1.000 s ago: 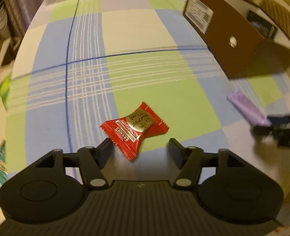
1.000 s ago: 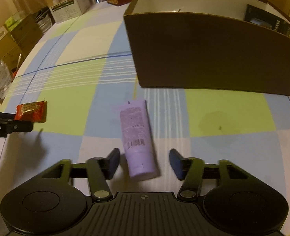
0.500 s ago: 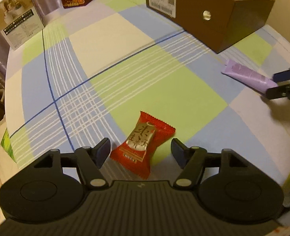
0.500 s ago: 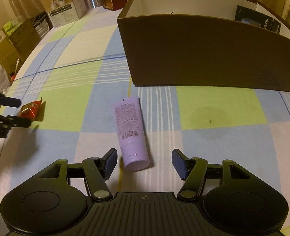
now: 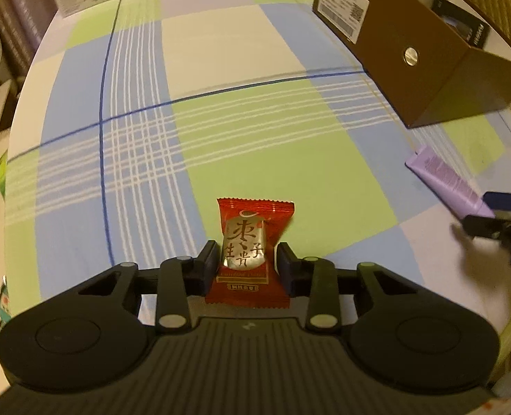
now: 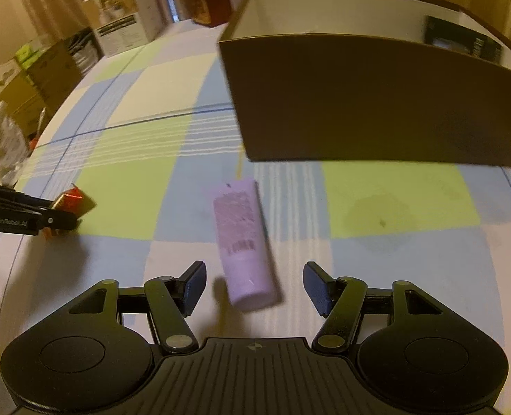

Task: Organize objects
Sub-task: 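Grasp the red candy packet with the left tool while the right holds the tube, then carry the candy packet and purple tube over the cardboard box with both tools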

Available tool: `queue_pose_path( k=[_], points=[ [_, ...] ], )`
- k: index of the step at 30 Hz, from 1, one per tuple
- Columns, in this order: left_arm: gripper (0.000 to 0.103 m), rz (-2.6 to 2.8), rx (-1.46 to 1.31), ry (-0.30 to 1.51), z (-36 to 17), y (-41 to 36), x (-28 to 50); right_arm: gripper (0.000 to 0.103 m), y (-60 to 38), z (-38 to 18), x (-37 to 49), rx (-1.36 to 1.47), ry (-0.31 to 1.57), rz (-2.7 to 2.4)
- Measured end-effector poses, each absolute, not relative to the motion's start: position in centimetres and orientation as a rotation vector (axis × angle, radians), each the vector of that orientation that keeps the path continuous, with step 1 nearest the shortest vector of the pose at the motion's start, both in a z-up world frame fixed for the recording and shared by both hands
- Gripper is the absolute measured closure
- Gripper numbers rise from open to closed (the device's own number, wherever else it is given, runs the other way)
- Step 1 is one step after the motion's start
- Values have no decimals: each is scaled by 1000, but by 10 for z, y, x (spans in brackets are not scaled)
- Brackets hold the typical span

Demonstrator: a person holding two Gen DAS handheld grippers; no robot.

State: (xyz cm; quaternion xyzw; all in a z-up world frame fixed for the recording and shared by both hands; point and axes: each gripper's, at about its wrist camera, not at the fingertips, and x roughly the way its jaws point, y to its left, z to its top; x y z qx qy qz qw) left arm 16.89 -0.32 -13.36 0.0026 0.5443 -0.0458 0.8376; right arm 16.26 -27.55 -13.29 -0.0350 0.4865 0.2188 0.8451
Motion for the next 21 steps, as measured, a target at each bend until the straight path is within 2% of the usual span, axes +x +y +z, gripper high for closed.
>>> queue_pose_path(
  k=[6, 8, 11, 21],
  points=[
    [71, -60, -18, 1176, -132, -16, 173, 45, -254, -142, 175, -148, 1012, 522],
    [71, -57, -21, 1181, -132, -21, 174, 52, -249, -143, 176, -170, 1002, 544],
    [71, -58, -16, 1184, -132, -28, 174, 70, -239, -144, 172, -249, 972, 569],
    [72, -76, -11, 1187, -131, -45, 172, 72, -241, -147, 160, -275, 972, 618]
  ],
)
